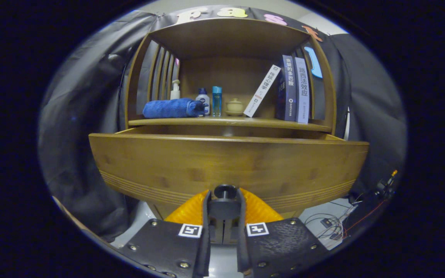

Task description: Pull open the drawer, take out the items inside it, and place them on the countertop above the cabinet.

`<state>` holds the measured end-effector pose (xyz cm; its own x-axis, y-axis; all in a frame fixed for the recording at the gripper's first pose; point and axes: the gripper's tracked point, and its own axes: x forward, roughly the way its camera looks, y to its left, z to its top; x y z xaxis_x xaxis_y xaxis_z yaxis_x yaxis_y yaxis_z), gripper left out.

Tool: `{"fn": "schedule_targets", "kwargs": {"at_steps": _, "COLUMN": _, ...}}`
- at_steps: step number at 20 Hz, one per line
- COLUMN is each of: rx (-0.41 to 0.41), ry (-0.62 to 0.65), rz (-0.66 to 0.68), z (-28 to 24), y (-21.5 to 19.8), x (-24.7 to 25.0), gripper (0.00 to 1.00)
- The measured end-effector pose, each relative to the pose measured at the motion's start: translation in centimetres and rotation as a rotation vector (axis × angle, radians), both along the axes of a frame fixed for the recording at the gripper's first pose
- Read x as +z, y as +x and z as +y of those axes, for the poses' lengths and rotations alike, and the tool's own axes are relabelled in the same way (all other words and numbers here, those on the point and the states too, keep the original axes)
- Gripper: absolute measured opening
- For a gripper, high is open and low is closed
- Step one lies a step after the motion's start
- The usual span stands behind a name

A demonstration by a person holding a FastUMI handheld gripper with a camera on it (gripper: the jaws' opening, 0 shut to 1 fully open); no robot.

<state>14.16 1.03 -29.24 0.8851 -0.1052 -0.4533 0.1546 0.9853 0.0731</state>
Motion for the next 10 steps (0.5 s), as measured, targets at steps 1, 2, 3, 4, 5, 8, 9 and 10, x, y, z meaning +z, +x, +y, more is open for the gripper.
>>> {"fn": "schedule_targets", "kwargs": {"at_steps": 1, "rx": 0.005, "ry": 0.012, "rz": 0.001, "z": 0.1, "y": -0.2, "x": 0.1, "gripper": 0.27}}
{"fn": "schedule_targets", "kwargs": {"at_steps": 2, "rx": 0.004, "ry": 0.019, "rz": 0.001, "z": 0.2, "y": -0.6, "x": 0.1, "gripper": 0.28}}
{"fn": "schedule_targets", "kwargs": {"at_steps": 3, "rx": 0.002, "ry": 0.015, "rz": 0.008, "z": 0.2, "y": -1.1, "x": 0.2, "gripper": 0.28}}
{"fn": "schedule_targets", "kwargs": {"at_steps": 4, "rx": 0.004, "ry": 0.011, "rz": 0.005, "z": 0.3, "y": -1.5, "x": 0.3, "gripper": 0.28}}
{"fn": "schedule_targets", "kwargs": {"at_steps": 5, "rx": 0.006, "ry": 0.005, "rz": 0.0, "z": 0.3, "y": -1.9, "x": 0.5, "gripper": 0.28}}
{"fn": "schedule_targets", "kwargs": {"at_steps": 8, "rx": 0.012, "ry": 0.02, "rz": -0.003, "z": 0.7, "y": -3.0, "x": 0.6, "gripper": 0.28}}
{"fn": "schedule_targets", "kwargs": {"at_steps": 9, "rx": 0.009, "ry": 0.021, "rz": -0.004, "z": 0.8, "y": -3.2, "x": 0.6, "gripper": 0.28}}
{"fn": "schedule_targets", "kwargs": {"at_steps": 10, "rx": 0.012, "ry": 0.017, "rz": -0.005, "z": 0.9, "y": -3.3, "x": 0.7, "gripper": 0.28}}
